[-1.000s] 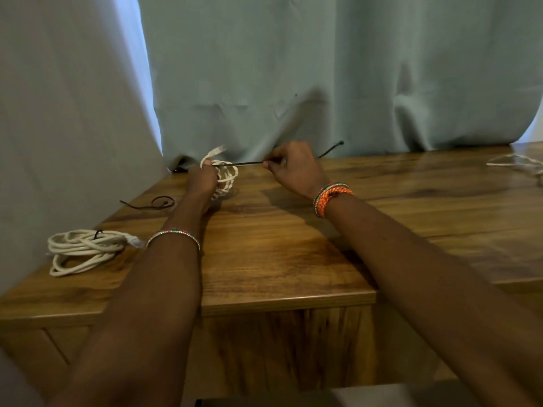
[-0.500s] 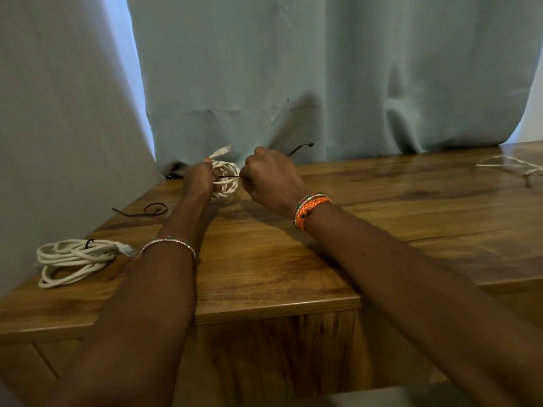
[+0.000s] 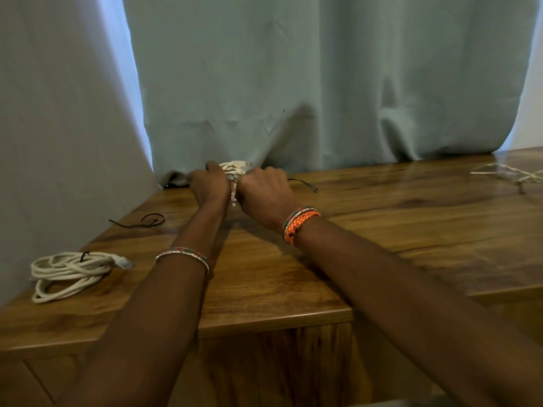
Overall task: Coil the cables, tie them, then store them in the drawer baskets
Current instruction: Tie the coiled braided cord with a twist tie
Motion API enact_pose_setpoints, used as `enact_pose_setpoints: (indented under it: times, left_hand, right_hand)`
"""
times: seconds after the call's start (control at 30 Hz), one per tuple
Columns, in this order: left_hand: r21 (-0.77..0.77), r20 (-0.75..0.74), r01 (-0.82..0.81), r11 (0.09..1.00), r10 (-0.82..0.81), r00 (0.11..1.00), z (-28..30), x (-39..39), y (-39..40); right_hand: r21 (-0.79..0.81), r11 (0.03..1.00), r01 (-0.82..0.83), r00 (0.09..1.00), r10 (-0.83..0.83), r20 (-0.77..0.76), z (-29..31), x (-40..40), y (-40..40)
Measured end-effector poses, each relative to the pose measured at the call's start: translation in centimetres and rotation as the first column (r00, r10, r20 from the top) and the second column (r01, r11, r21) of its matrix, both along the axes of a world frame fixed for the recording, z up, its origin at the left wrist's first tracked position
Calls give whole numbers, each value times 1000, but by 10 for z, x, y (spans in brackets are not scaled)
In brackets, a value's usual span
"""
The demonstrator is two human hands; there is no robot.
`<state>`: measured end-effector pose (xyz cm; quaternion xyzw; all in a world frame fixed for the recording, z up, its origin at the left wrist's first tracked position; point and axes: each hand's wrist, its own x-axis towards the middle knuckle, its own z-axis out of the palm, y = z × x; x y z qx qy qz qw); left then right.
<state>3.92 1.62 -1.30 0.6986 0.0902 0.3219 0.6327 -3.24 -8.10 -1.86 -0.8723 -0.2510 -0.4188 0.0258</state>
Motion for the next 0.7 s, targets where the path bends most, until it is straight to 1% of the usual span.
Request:
enact_pose_setpoints:
  times: [0.1, 0.17, 0.23, 0.3, 0.37, 0.43, 0.57, 0.7]
  left_hand:
    - [48, 37, -17, 999, 15, 999, 1, 0, 0]
    - [65, 13, 17, 998, -18, 1000, -1, -3, 3]
    - [143, 10, 59, 988, -61, 998, -2, -4, 6]
    - [208, 35, 87, 974, -97, 995, -2, -2, 8]
    - [232, 108, 107, 967, -135, 985, -3, 1, 12]
    - [264, 143, 142, 954, -185, 972, -5, 2, 14]
    - [350, 149, 220, 911, -286, 947, -9, 2, 8]
    - [338, 152, 231, 913, -295, 943, -9, 3, 6]
  right_hand:
    - [-25, 999, 26, 1000, -26, 10, -1, 0, 4]
    - [-60, 997, 50, 999, -51, -17, -2, -3, 6]
    - [-79, 995, 63, 998, -64, -16, -2, -5, 6]
    - [-41, 998, 45, 999, -46, -11, 1, -5, 6]
    - [0, 999, 47, 999, -47, 23, 7, -1, 2]
    - [28, 998, 61, 996, -63, 62, 11, 8, -5]
    - [66, 998, 22, 998, -25, 53, 10, 20, -18]
    - [62, 998, 16, 997, -20, 79, 12, 23, -22]
